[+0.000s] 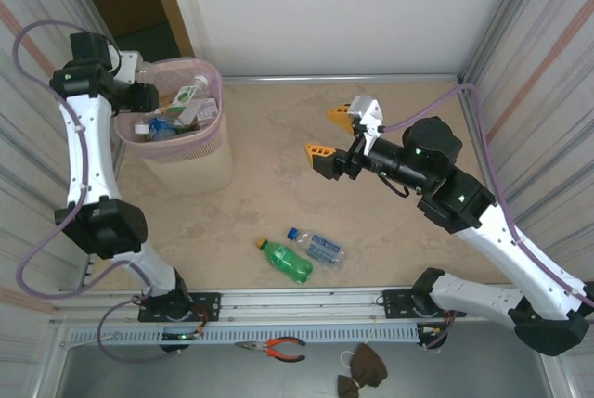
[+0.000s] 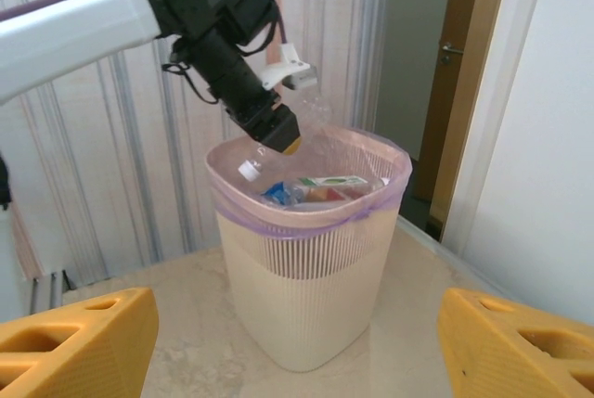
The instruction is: Put the plastic bottles in the bin
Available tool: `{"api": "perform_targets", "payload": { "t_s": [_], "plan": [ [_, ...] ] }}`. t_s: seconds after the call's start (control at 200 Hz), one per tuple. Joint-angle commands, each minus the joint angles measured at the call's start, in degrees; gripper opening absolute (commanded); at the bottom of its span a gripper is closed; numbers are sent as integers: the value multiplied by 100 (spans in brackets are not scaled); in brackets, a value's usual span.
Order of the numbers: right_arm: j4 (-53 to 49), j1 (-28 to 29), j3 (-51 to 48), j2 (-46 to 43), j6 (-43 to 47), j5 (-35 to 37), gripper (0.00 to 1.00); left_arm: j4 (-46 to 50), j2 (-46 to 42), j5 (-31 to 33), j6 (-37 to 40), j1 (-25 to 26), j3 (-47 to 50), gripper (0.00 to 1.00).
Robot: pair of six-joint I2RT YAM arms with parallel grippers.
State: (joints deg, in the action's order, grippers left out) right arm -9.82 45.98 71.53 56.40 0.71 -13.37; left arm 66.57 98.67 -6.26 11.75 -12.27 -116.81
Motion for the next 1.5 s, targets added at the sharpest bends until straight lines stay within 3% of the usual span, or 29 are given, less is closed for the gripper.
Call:
{"api": "perform_targets", "payload": {
  "t_s": [0.0,0.135,0.346,0.656,0.731,0.837,1.022,1.303,1.493],
  "plan": [
    [54,-53,217,-2,105,-102,77,313,267,422,205,-26,-313,48],
    [70,-76,221,-6,69,-93,77,318,510,352,183,-21,-366,55],
    [136,-131,230,-6,37,-122,77,73,164,337,72,-19,-250,75],
    [187,-145,223,-6,23,-183,77,-159,-385,13,-41,-16,-285,84],
    [201,-142,217,-6,8,-182,77,-224,-418,-206,-42,-20,-269,80],
    [218,-146,223,-28,-27,-193,77,-324,-365,-492,-28,-8,-257,66],
    [227,-141,211,-50,-71,-184,77,-422,51,-353,231,-11,-325,49],
    [218,-115,179,-73,-79,-107,77,-217,742,-90,447,-35,-231,45],
    [205,-118,194,-50,-57,-134,77,-422,543,-257,313,-30,383,44]
  ]
}}
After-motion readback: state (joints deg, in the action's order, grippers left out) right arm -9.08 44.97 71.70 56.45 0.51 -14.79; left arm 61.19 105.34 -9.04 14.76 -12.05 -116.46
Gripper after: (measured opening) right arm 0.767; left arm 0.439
